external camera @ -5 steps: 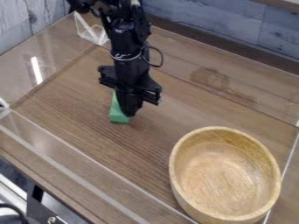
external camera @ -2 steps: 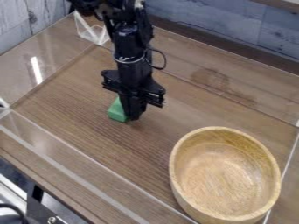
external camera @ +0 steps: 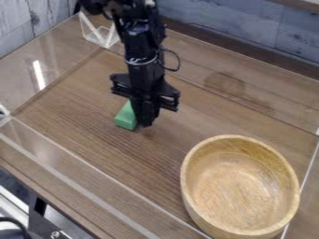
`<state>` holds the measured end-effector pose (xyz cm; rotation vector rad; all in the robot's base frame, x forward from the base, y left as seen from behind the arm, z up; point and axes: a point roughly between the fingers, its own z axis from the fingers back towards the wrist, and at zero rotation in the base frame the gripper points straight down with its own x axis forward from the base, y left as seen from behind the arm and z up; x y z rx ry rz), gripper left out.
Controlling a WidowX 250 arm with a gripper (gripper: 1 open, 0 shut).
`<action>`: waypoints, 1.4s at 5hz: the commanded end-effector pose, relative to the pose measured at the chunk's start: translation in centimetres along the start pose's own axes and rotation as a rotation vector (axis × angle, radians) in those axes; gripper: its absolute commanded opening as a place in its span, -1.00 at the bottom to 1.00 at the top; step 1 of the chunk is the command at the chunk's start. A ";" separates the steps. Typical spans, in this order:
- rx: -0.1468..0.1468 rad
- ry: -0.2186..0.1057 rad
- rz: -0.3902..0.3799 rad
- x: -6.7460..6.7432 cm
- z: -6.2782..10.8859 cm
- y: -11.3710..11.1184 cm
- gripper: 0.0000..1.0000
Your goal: Put green stick into wooden bowl
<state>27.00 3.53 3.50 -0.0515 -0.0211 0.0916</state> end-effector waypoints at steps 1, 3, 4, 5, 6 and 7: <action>-0.014 -0.049 -0.001 1.5 1.6 -1.8 -1.00; -0.033 -0.057 -0.040 3.4 1.4 -8.1 -1.00; -0.036 -0.059 -0.056 3.9 0.9 -10.0 -1.00; -0.037 -0.062 -0.061 4.0 0.6 -10.3 1.00; -0.037 -0.070 -0.061 4.2 0.6 -10.3 1.00; -0.036 -0.074 -0.054 4.2 0.8 -10.0 1.00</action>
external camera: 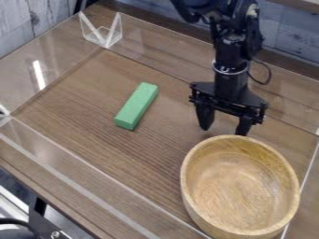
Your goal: Put green stick into wooden bowl
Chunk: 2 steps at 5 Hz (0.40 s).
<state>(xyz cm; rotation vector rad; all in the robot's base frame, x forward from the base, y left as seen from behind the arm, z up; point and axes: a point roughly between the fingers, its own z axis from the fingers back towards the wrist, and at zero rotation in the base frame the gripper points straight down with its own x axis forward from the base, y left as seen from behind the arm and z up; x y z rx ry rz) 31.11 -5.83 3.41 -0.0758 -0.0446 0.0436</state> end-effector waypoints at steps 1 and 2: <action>-0.003 -0.041 0.000 0.9 1.3 0.4 1.00; 0.003 -0.029 0.007 0.7 1.2 1.1 1.00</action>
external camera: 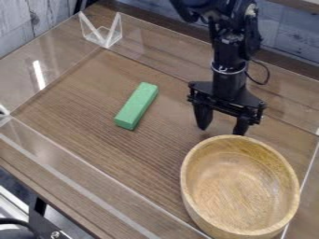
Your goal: Put green stick into wooden bowl
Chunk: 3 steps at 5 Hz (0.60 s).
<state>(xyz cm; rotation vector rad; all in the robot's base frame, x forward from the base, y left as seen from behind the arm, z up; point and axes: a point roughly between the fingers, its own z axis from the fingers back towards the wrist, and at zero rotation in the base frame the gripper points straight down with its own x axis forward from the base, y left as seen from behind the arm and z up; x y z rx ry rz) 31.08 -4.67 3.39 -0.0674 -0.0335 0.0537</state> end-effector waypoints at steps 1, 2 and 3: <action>-0.001 -0.032 0.008 0.6 1.3 1.0 1.00; 0.004 -0.028 0.020 0.5 1.6 2.3 1.00; 0.008 -0.042 0.037 0.4 2.6 4.3 1.00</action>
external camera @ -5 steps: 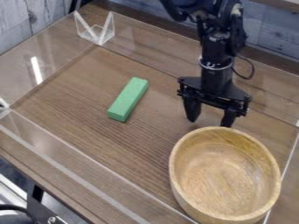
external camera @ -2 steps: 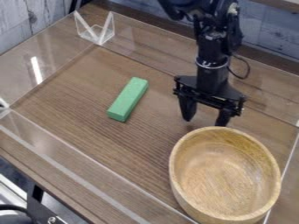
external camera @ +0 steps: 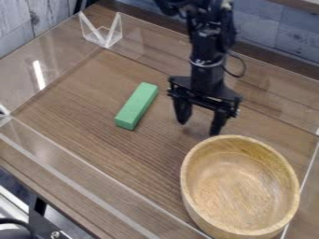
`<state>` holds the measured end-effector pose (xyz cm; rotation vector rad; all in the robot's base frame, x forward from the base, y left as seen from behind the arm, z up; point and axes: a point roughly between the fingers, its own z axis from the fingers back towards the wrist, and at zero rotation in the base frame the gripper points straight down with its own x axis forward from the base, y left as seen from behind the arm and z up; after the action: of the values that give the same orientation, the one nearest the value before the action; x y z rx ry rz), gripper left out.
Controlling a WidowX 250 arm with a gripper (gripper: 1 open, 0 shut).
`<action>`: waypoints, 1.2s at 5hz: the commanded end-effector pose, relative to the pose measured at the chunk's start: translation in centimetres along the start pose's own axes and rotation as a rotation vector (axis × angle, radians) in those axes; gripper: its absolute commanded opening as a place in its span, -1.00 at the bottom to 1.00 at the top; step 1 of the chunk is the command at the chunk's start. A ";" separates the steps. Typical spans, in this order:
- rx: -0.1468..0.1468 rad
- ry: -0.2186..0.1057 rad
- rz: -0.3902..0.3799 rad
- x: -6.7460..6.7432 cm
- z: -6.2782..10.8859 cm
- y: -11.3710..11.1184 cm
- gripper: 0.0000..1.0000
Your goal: Put green stick into wooden bowl
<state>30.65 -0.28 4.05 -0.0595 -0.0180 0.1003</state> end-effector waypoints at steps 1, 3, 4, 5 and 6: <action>0.000 -0.088 0.004 0.4 3.0 2.5 1.00; 0.041 -0.116 0.019 0.5 3.5 7.1 1.00; 0.071 -0.112 0.013 0.4 2.7 8.6 1.00; 0.093 -0.100 0.013 0.3 1.6 9.5 1.00; 0.110 -0.087 0.010 -0.1 0.4 10.1 1.00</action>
<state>29.23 9.39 2.84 0.0427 -0.0656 0.1101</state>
